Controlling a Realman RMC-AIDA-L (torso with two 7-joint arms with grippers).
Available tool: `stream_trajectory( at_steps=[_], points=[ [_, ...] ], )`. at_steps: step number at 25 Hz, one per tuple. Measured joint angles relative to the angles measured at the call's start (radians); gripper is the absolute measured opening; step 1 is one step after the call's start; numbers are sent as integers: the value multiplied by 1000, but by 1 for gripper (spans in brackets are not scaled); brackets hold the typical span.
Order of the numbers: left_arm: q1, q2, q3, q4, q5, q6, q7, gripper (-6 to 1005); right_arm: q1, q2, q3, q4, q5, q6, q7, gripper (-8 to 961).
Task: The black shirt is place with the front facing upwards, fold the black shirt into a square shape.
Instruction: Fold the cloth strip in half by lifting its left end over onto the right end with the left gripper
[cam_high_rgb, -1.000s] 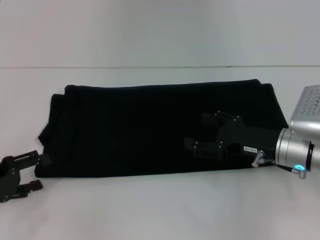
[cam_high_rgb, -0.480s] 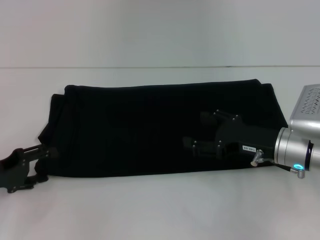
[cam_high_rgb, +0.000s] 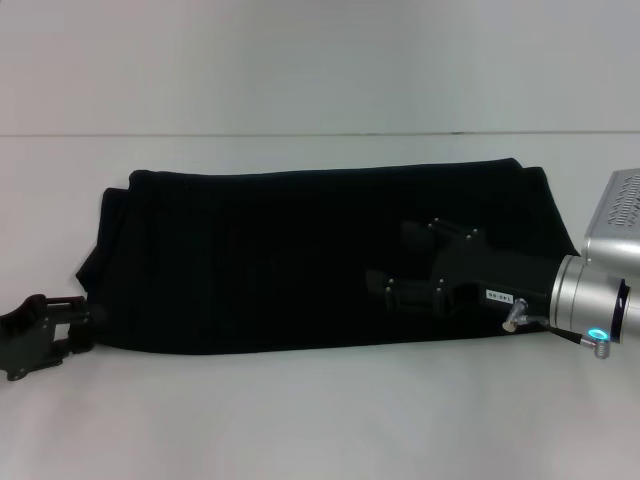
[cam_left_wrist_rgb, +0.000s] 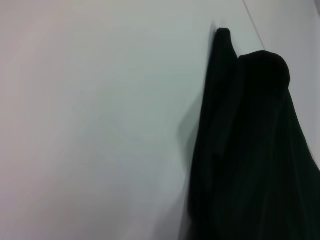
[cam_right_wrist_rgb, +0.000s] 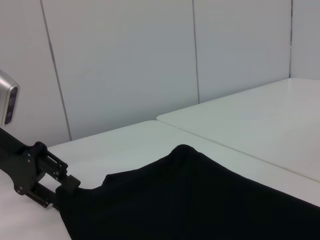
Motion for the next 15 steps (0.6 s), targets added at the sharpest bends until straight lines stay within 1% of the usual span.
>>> stream_trajectory(
  at_steps=[5, 10, 13, 15],
  points=[
    [-2, 3, 2, -4, 0, -3, -7, 539, -2, 0, 0, 0, 2, -2, -2, 948],
    [-8, 1, 3, -3, 0, -6, -5, 299, -1, 0, -4, 1, 2, -2, -4, 948],
    [-8, -2, 2, -2, -1, -15, 6, 97, -2, 0, -5, 2, 2, -2, -5, 948],
    [-6, -5, -6, -1, -5, -20, 17, 84, -3, 0, -3, 5, 2, -2, -6, 948]
  ],
)
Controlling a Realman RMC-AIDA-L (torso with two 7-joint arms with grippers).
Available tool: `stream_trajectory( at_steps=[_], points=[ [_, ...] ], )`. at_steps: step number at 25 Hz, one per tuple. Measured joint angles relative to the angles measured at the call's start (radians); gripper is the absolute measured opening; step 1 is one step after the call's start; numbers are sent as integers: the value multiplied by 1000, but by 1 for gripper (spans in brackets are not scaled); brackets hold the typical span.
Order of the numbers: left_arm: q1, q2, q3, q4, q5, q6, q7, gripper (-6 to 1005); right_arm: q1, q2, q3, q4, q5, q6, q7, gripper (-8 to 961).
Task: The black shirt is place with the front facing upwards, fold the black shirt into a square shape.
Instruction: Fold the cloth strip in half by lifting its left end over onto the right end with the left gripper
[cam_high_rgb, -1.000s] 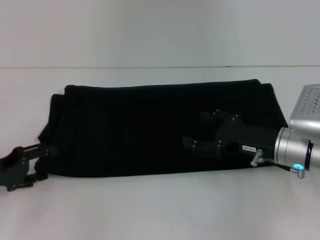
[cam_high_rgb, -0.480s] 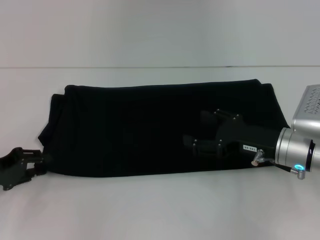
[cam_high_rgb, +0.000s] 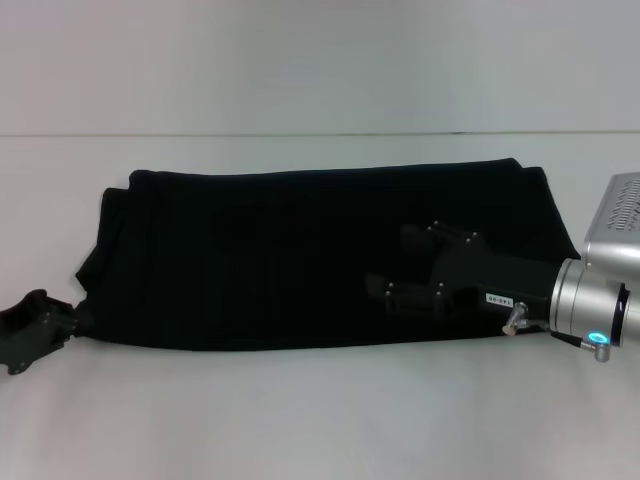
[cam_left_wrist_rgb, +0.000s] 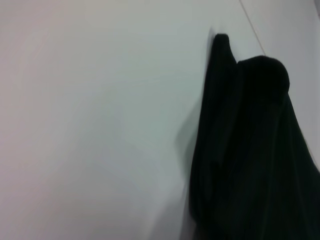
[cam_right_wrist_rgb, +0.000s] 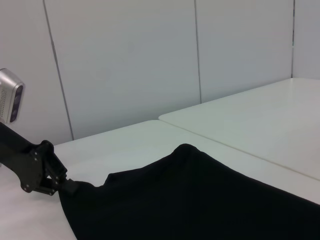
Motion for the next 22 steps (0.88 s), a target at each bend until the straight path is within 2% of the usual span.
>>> stream_trajectory(
  at_steps=[7, 12, 18, 22],
  points=[
    [20, -9, -81, 13, -7, 1, 51, 41, -3, -1, 9, 5, 2, 16, 4, 947],
    [66, 3, -168, 52, -7, 25, 66, 28, -11, -3, 36, 6, 8, 33, 8, 947],
    [127, 54, -309, 96, -7, 102, 70, 28, -30, -3, 72, 6, 9, 38, 10, 947],
    [118, 81, -364, 98, -13, 170, 71, 29, -42, -3, 90, 7, 9, 39, 10, 947]
  ],
)
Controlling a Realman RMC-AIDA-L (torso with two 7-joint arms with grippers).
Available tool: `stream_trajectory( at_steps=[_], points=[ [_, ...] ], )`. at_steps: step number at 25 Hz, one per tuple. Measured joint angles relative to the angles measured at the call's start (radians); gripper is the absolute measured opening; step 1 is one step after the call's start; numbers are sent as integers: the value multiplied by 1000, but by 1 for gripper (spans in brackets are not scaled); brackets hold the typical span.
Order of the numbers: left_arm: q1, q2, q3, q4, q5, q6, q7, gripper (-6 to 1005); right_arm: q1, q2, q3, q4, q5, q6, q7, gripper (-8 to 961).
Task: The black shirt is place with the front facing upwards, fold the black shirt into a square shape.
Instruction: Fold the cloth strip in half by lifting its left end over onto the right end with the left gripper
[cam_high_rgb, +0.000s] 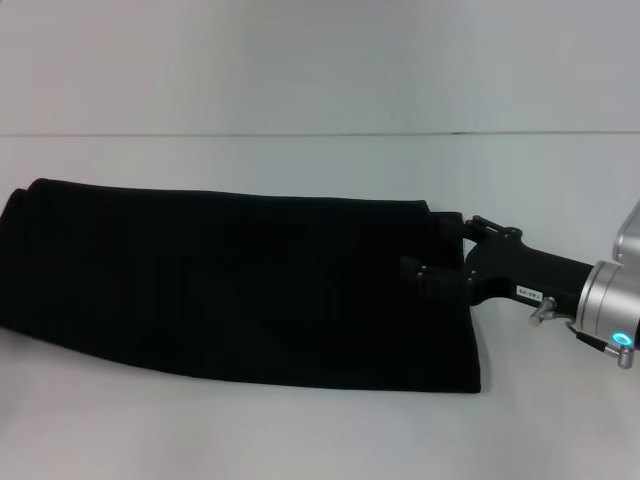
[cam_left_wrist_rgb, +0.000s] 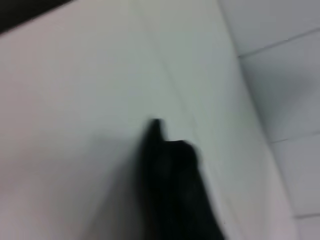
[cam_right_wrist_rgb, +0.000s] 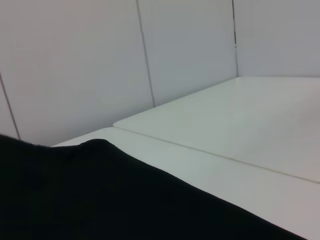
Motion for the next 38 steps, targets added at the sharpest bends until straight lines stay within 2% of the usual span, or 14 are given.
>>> stream_trajectory(
  at_steps=[3, 7, 9, 11, 14, 17, 20, 21, 22, 25, 27, 32, 38],
  points=[
    [-44, 6, -2, -1, -36, 66, 0, 29, -7, 0, 5, 6, 1, 5, 0, 948],
    [-174, -2, 15, -2, -65, 142, 3, 29, -19, 0, 8, 13, 1, 21, 0, 948],
    [-256, -19, 46, -6, -66, 154, 6, 29, -29, 0, 9, 14, 3, 26, 0, 948],
    [-335, -46, 91, -9, -66, 157, 7, 29, -40, 0, 11, 15, 8, 29, 0, 948],
    [-473, -122, 187, -10, -66, 148, 14, 29, -58, 0, 19, 16, 11, 30, 0, 948],
    [-555, -207, 291, -10, -67, 113, 22, 29, -67, -1, 22, 30, 12, 33, -4, 947],
    [-578, -299, 386, -18, -68, 50, 37, 29, -67, -2, 23, 40, 12, 42, -3, 947],
    [-577, -322, 414, -50, -75, 11, 59, 29, -67, -2, 23, 45, 12, 49, -2, 947],
    [-576, -334, 431, -82, -83, -21, 80, 29, -66, -2, 23, 52, 12, 61, -1, 947],
    [-576, -331, 450, -285, -126, -129, 192, 30, -59, 1, 29, 79, 12, 99, -2, 947],
    [-564, -334, 450, -368, -133, -164, 229, 30, -46, 2, 34, 101, 12, 133, -5, 947],
    [-524, -333, 440, -383, -138, -146, 246, 30, -2, 4, 34, 132, 24, 206, -9, 948],
    [-518, -331, 446, -369, -137, -82, 258, 30, 66, 8, 34, 159, 78, 274, -9, 948]
  ],
)
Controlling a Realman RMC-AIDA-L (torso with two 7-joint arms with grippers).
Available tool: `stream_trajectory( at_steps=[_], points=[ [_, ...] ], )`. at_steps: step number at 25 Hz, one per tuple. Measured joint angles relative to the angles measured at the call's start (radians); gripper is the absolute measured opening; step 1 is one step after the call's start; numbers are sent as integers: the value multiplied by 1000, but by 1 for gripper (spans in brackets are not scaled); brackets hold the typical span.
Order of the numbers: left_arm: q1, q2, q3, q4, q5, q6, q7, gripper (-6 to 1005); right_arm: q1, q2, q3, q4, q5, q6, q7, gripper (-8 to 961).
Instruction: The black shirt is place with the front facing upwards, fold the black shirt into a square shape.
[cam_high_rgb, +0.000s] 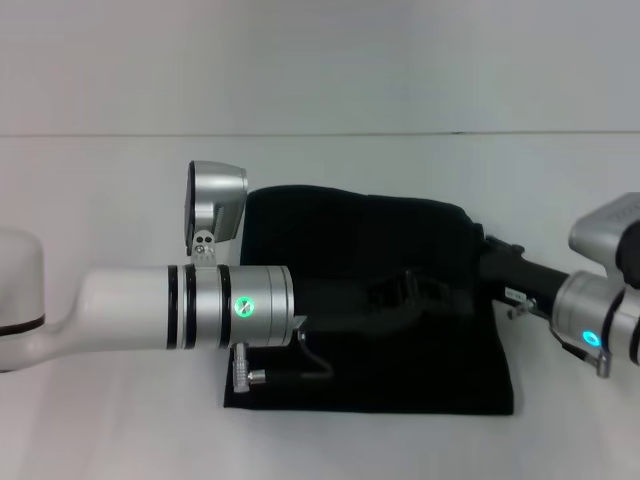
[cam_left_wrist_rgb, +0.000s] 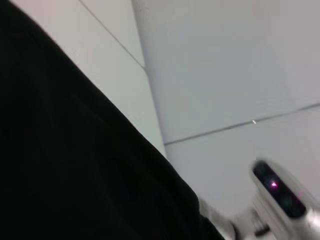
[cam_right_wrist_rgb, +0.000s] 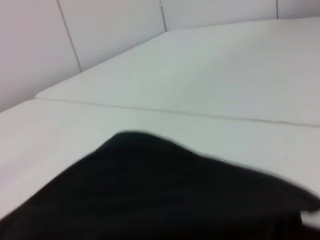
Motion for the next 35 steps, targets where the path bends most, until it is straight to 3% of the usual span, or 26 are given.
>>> stream_trajectory(
  at_steps=[5, 12, 19, 26, 29, 35],
  points=[
    [1, 3, 46, 8, 12, 53, 2, 30, 24, 2, 1, 10, 100, 21, 0, 948],
    [5, -2, 128, 8, 12, 49, 12, 30, -3, -3, 2, 10, 221, -6, 0, 948],
    [-18, -10, 155, -19, 7, -97, 31, 31, -33, -7, 19, 0, 247, -6, 0, 948],
    [-48, -10, 157, -71, 7, -181, 78, 44, -76, -11, 165, -15, 248, 34, -4, 947],
    [-35, -9, 135, -58, -6, -112, 105, 82, -119, -12, 238, -25, 248, -2, -4, 947],
    [35, 0, 57, 50, -104, 267, 247, 158, -171, -14, 241, -29, 238, -156, -10, 947]
  ],
)
